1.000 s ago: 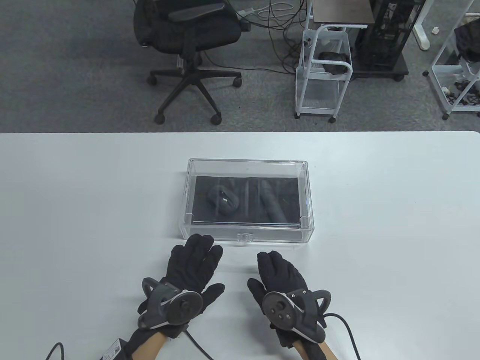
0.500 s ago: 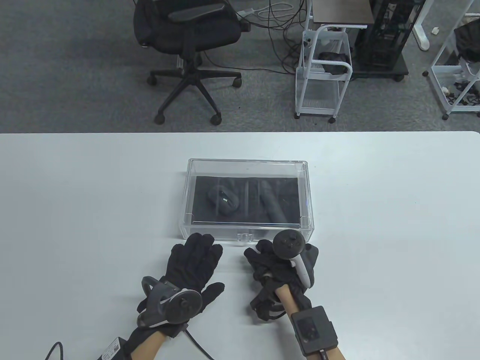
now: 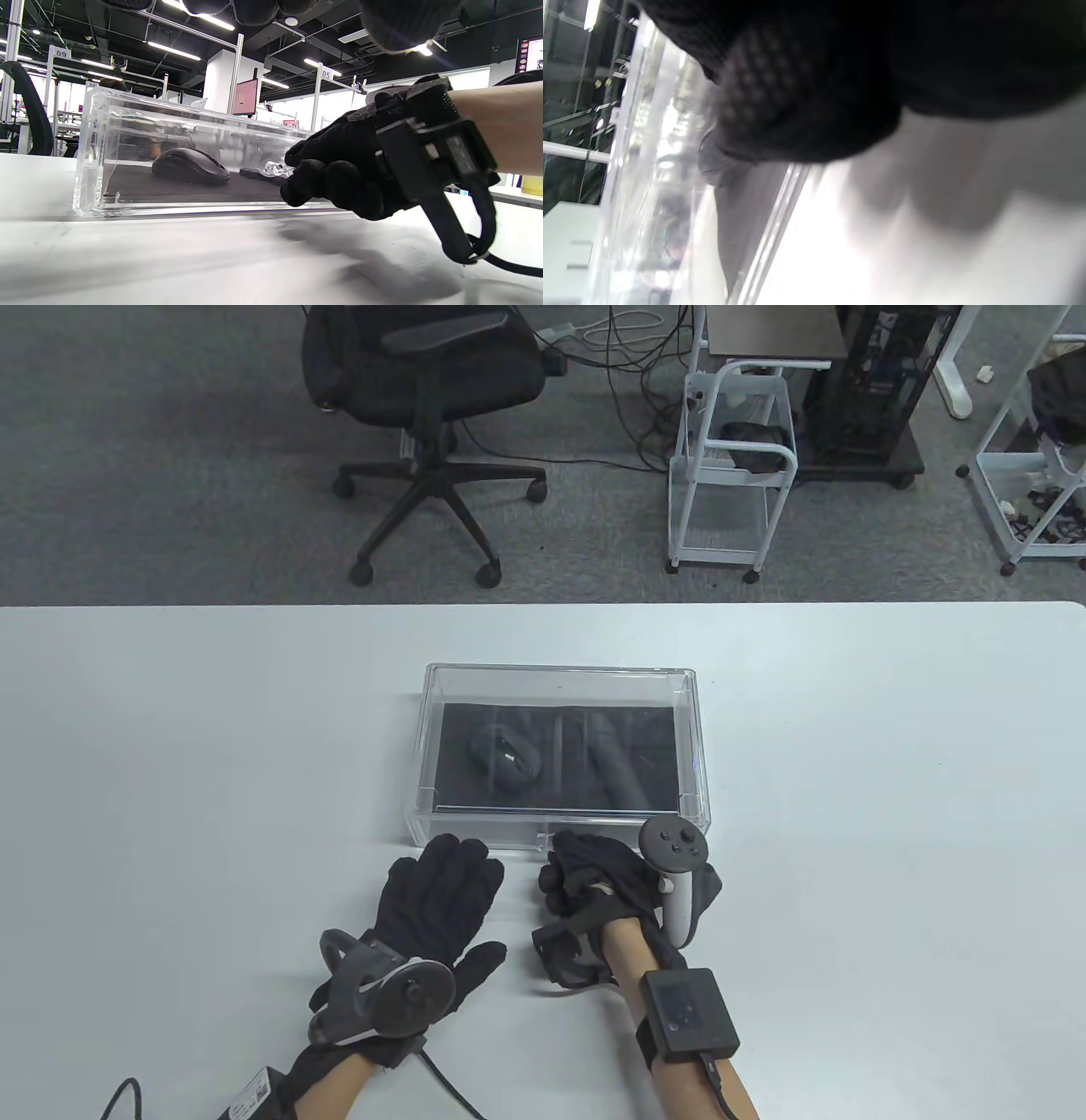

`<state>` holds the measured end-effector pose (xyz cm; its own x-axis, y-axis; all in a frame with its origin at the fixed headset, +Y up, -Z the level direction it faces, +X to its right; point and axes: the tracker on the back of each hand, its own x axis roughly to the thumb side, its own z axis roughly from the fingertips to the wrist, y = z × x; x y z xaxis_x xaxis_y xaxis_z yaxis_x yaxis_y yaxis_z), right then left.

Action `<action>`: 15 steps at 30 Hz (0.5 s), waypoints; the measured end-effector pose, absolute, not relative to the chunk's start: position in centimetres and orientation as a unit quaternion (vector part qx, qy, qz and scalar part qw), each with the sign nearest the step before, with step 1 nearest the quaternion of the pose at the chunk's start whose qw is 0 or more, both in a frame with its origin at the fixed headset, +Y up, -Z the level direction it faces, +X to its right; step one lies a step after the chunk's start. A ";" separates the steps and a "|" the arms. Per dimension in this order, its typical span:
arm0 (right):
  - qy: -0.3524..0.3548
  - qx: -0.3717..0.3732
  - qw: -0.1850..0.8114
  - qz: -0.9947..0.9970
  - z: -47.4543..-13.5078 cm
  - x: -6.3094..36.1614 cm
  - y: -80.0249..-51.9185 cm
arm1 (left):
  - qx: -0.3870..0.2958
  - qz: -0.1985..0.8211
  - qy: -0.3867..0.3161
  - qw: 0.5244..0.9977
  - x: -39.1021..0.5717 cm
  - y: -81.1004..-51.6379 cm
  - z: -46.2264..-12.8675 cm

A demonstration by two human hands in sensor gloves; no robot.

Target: Pull drawer to retrieve items

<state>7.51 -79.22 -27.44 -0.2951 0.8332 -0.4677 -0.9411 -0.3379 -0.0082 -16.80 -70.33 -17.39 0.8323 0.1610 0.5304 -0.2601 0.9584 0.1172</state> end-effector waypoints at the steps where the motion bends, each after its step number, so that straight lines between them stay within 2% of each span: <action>1: 0.138 -0.200 0.565 0.789 -27.4 7.5 -79.2 | 0.093 0.111 -0.267 0.953 -16.8 -70.3 -17.4; 6: 0.147 -0.186 0.562 0.793 -25.8 7.6 -79.3 | 0.094 0.112 -0.268 0.952 -16.9 -70.3 -17.3; 15: 0.191 -0.148 0.551 0.799 -19.0 7.9 -79.1 | 0.101 0.109 -0.274 0.950 -16.9 -70.3 -17.1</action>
